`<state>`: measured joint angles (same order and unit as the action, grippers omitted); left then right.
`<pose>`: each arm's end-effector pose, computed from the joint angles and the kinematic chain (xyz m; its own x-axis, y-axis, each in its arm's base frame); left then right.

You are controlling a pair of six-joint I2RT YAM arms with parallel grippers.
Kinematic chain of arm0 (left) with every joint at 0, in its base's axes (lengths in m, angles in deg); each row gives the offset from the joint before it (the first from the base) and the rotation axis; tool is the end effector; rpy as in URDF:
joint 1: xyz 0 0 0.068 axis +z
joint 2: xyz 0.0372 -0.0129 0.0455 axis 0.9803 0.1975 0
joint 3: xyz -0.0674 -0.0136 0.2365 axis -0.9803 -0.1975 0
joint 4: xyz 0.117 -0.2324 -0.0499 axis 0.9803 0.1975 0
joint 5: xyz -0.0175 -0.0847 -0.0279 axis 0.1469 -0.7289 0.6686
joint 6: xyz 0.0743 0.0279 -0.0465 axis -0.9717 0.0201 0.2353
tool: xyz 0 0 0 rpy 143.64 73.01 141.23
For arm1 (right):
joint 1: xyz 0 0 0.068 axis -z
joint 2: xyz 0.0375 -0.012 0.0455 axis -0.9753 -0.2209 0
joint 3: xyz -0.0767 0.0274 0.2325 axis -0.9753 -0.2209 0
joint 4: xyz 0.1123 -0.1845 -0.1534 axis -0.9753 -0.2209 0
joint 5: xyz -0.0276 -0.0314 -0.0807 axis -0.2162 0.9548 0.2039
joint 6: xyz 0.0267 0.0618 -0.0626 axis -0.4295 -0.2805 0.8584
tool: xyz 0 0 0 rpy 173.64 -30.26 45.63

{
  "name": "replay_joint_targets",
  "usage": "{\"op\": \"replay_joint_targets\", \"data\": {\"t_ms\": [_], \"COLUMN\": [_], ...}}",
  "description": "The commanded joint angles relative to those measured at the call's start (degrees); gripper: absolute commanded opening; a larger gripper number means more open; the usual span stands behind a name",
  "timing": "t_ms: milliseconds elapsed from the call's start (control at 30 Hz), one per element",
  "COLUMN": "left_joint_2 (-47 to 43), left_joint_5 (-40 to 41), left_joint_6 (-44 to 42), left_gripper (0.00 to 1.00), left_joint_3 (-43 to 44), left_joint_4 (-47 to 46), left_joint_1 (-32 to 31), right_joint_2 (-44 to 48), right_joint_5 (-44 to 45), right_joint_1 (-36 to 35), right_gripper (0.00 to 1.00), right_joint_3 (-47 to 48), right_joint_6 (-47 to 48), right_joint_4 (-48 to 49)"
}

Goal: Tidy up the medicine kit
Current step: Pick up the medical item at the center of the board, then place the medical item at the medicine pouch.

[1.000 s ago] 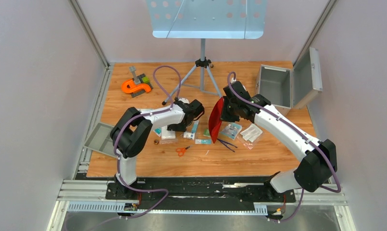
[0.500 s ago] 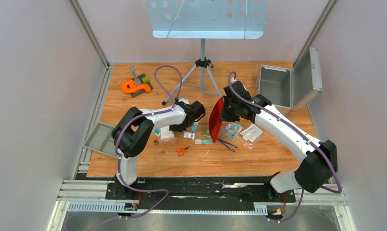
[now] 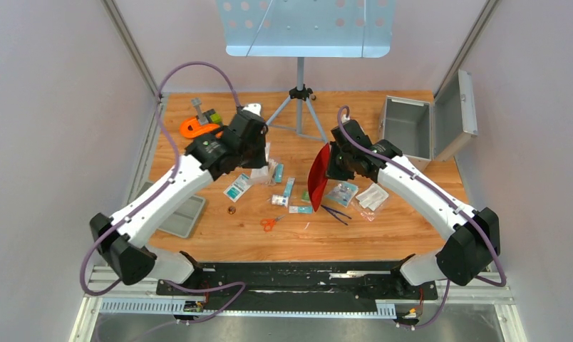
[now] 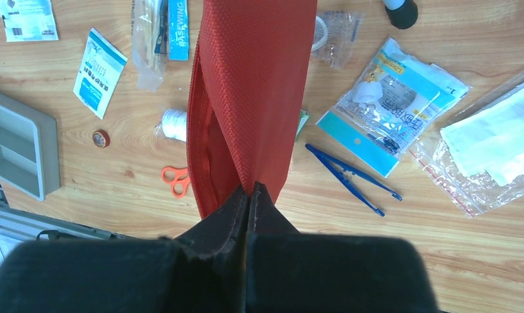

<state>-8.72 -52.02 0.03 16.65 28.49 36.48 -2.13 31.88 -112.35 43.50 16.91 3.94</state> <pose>0.2614 -0.1991 0.2915 -0.7477 -0.0759 -0.6596 0.0422 0.9860 -0.1614 0.2696 0.1841 0.2373 -0.8757 0.1511 -0.4587 0.0008 0.9502 0.3116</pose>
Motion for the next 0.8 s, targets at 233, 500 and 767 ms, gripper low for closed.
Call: {"op": "replay_joint_targets", "data": {"t_ms": [233, 500, 767], "left_joint_2": [-3.7, 0.3, 0.7], "left_joint_5": [-48.0, -59.9, -58.2], "left_joint_6": [10.2, 22.4, 23.2], "left_gripper": [0.00, 0.00, 0.00], "left_joint_3": [-0.2, -9.1, -14.9], "left_joint_4": [-29.9, -49.6, -50.2], "left_joint_1": [4.8, 4.9, 5.5], "right_joint_2": [-0.4, -0.1, 0.5], "right_joint_5": [-2.2, -2.2, -4.5], "right_joint_1": [-1.4, -1.7, -1.7], "right_gripper": [0.00, 0.00, 0.00], "right_joint_3": [1.3, 1.2, 1.2], "right_joint_6": [-0.5, -0.7, -1.3], "right_joint_4": [4.3, 4.6, 4.8]}}
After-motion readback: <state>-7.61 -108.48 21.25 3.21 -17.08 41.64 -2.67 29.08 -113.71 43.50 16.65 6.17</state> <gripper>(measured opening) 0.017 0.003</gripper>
